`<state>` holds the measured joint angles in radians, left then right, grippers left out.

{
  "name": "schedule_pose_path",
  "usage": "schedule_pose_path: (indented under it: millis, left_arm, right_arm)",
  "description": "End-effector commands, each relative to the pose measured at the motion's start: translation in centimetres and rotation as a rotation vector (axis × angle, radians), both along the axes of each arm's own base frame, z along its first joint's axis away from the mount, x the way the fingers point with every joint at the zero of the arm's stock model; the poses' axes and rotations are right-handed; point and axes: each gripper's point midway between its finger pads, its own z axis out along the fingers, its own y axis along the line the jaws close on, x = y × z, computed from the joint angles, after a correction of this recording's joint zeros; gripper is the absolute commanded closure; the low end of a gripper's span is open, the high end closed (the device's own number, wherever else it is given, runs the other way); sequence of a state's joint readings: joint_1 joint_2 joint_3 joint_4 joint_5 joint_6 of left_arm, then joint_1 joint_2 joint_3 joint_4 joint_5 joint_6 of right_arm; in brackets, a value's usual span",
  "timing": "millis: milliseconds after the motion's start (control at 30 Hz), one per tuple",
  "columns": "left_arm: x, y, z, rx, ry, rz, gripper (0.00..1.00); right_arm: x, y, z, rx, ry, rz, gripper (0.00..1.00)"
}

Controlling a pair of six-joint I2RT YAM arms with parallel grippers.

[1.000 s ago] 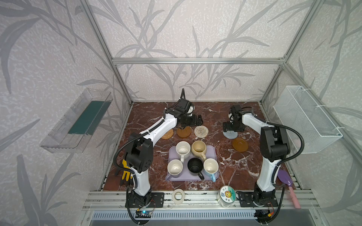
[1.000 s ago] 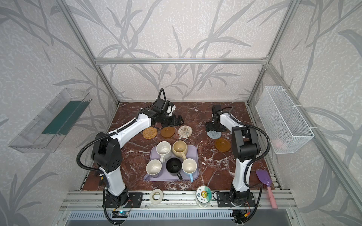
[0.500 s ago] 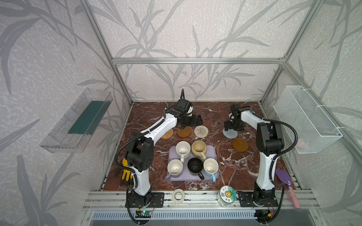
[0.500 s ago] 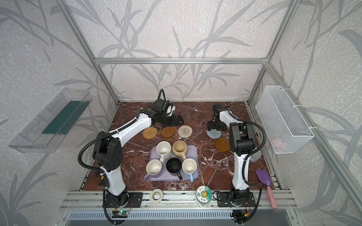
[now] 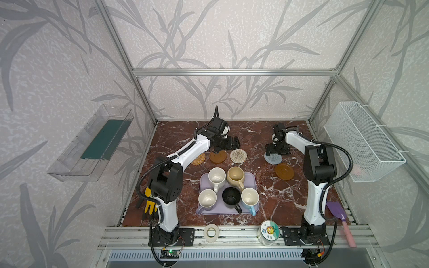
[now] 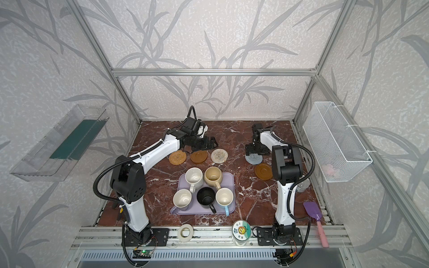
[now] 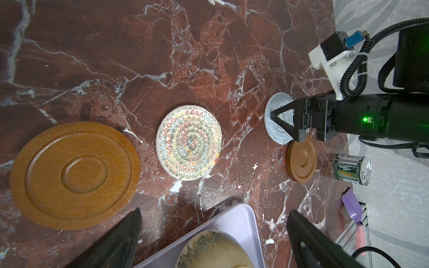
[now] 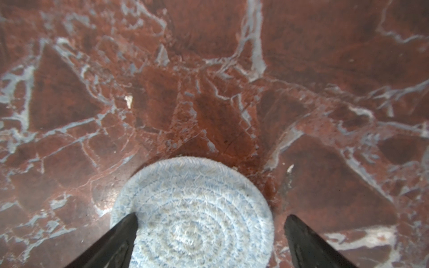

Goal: Place cups on coasters
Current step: Move the coaster to the top-center of the table.

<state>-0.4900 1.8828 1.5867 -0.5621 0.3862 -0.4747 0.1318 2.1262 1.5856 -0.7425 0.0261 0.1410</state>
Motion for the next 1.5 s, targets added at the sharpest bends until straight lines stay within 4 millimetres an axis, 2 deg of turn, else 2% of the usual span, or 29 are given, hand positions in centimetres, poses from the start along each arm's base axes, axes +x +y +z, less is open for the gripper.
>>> schedule_pose_path:
  millis: [0, 167, 467, 867, 1267, 1467]
  left_arm:
    - [-0.1, -0.1, 0.1, -0.004, -0.002, 0.012, 0.01]
    - [-0.1, 0.1, 0.2, -0.002, -0.008, 0.017, 0.01]
    - [-0.2, 0.4, 0.0, 0.002, -0.005, 0.028, 0.01]
    - [-0.1, 0.5, 0.1, -0.002, -0.005, 0.037, 0.01]
    - [0.0, 1.1, 0.3, 0.008, -0.015, 0.052, 0.01]
    - [0.0, 1.3, 0.4, 0.009, -0.015, 0.055, 0.01]
  right_arm:
    - [-2.1, 0.5, -1.3, 0.024, 0.088, -0.001, 0.01]
    - [-1.9, 2.6, -1.2, 0.109, 0.077, 0.01, 0.07]
    - [-1.9, 5.6, -1.4, 0.112, 0.081, 0.075, 0.12]
    - [-1.7, 9.8, -1.5, 0.126, 0.081, 0.148, 0.13]
    - [-1.3, 11.1, -1.5, 0.134, 0.073, 0.156, 0.13]
    - [-0.8, 9.9, -1.3, 0.079, 0.054, 0.137, 0.13]
